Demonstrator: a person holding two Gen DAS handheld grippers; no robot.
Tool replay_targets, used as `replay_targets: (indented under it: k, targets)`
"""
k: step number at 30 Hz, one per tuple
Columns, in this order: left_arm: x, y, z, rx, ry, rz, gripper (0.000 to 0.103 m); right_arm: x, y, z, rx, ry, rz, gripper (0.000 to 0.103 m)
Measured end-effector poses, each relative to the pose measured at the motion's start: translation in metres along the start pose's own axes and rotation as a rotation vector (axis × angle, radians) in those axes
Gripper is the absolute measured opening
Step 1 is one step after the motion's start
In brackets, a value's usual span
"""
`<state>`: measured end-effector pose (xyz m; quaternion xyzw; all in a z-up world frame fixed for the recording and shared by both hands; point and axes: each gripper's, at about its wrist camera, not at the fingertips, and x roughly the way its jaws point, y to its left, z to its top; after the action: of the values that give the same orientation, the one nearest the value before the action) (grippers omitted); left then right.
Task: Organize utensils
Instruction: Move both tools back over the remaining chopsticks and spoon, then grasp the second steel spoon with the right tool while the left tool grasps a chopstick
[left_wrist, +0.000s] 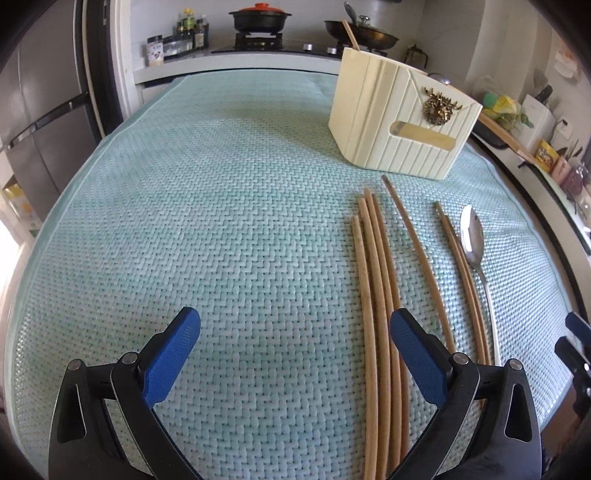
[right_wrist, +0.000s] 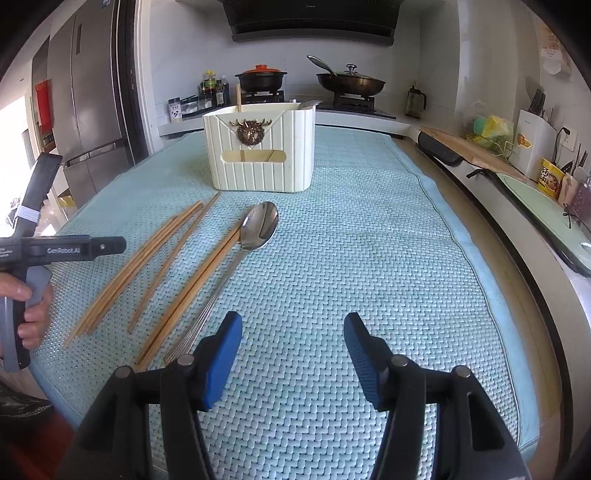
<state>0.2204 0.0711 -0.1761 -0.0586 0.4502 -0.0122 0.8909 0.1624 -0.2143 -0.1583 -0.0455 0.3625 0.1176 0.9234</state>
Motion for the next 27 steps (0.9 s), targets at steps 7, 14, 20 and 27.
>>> replay_targets:
  k: [7, 14, 20, 27]
  targets:
    - [0.012, -0.005, -0.001, 0.023, 0.025, 0.021, 0.102, 0.000, 0.000, 0.000, -0.001, 0.002, 0.003, 0.058]
    - [0.016, -0.003, 0.004, 0.022, 0.021, 0.038, 0.102, 0.008, -0.003, 0.001, 0.021, 0.030, 0.018, 0.058]
    - [0.022, -0.003, 0.006, 0.032, 0.027, 0.079, 0.102, 0.027, -0.004, 0.010, 0.063, 0.069, 0.056, 0.058]
    - [0.021, -0.004, 0.004, 0.035, 0.026, 0.091, 0.102, 0.069, 0.019, 0.030, 0.028, 0.126, 0.092, 0.058]
